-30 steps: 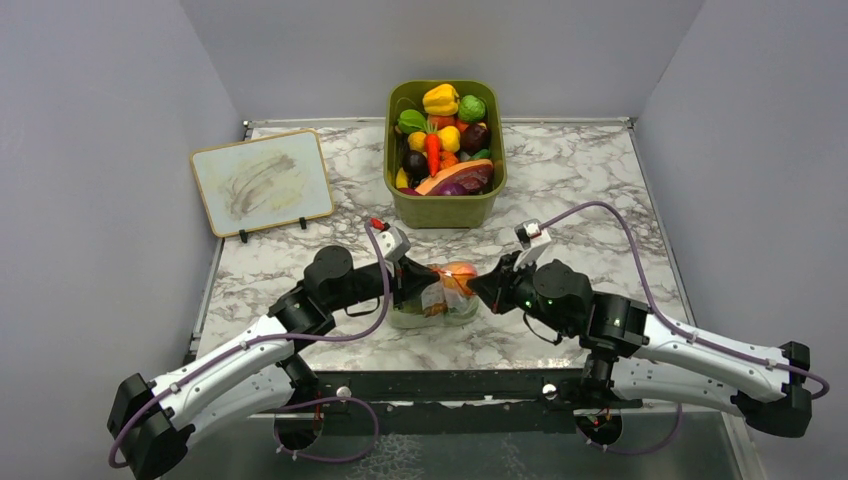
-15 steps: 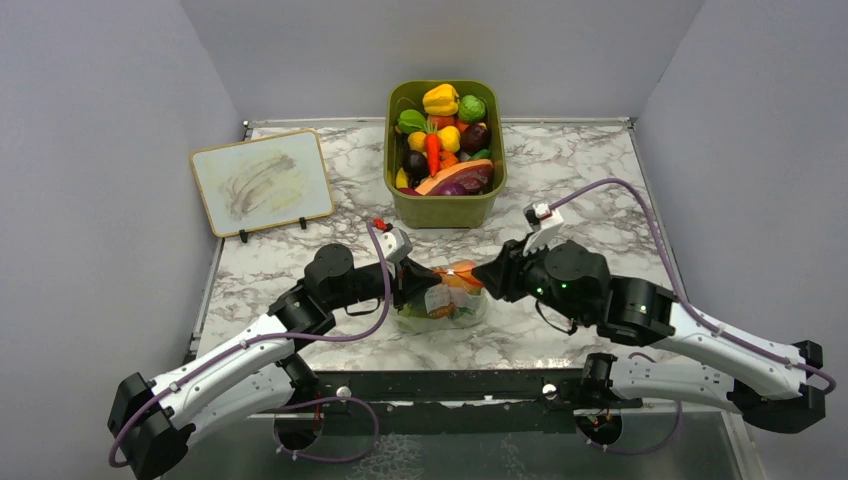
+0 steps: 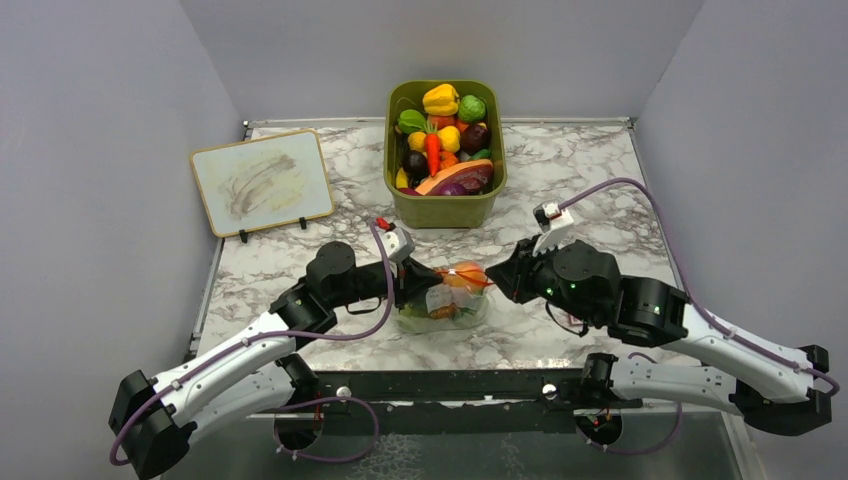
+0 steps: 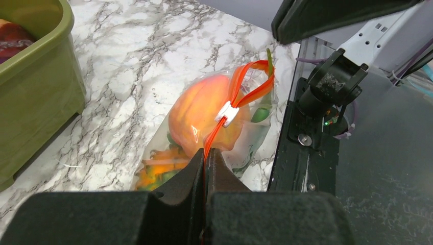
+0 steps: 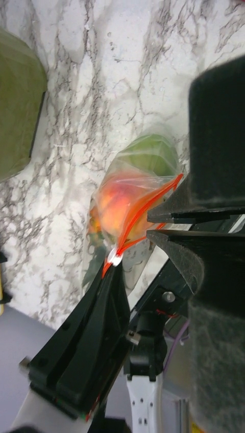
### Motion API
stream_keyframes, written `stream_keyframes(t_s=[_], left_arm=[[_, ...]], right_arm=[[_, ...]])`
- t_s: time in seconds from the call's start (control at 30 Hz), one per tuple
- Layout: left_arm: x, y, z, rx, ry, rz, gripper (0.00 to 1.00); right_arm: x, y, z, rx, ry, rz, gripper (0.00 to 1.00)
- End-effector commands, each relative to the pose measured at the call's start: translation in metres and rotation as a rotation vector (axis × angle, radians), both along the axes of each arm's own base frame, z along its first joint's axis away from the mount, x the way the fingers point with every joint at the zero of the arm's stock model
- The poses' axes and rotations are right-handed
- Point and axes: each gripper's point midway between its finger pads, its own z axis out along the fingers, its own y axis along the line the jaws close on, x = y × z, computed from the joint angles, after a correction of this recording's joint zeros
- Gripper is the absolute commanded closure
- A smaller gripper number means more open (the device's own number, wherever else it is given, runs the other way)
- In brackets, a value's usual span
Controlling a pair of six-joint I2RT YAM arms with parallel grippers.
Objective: Place the food in the zip-top bag and seal the zipper
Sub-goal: Adjust the zipper food storage bag at the center of the board.
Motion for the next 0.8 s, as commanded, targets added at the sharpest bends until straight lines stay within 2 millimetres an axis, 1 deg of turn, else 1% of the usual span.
stream_keyframes(t_s=[0.0,0.07,0.27,0.33,0.4,0.43,0.5,0.6,0.67,0.73,0.77], left_arm=[[-0.002,-0.004,0.038,-0.075,-0.075,-0.028,1.00],[-0.002,-0.004,0.044,-0.089,-0.081,-0.027,1.00],[-0.005,-0.005,0.069,-0.148,-0.118,-0.044,1.00],[-0.008,-0.006,0.075,-0.163,-0.141,-0.063,1.00],[-0.014,-0.005,0.079,-0.168,-0.181,-0.093,1.00],[-0.016,-0.005,0.080,-0.166,-0.211,-0.108,1.00],[-0.017,-0.003,0.078,-0.143,-0.257,-0.121,1.00],[-0.018,-0.002,0.073,-0.079,-0.304,-0.144,1.00],[-0.019,-0.001,0.072,-0.049,-0.317,-0.157,1.00],[-0.020,-0.002,0.073,-0.027,-0.320,-0.176,1.00],[-0.021,-0.002,0.074,-0.021,-0.321,-0.185,1.00]], right_arm=[[-0.003,0.003,-0.024,-0.043,0.040,0.012,0.93],[-0.003,0.004,-0.031,-0.065,0.047,0.013,0.99],[-0.005,0.003,-0.053,-0.129,0.091,0.014,0.99],[-0.005,0.001,-0.054,-0.133,0.090,0.007,0.99],[-0.003,-0.002,-0.047,-0.131,0.077,-0.004,0.99],[-0.002,-0.004,-0.041,-0.134,0.063,-0.005,0.99],[-0.002,-0.006,-0.018,-0.123,0.031,0.009,0.96],[-0.009,-0.005,0.033,-0.067,-0.063,0.097,0.80],[-0.012,-0.004,0.059,-0.042,-0.156,0.159,0.69],[-0.017,0.003,0.072,-0.073,-0.284,0.270,0.59],[-0.024,0.013,0.074,-0.100,-0.342,0.370,0.54]])
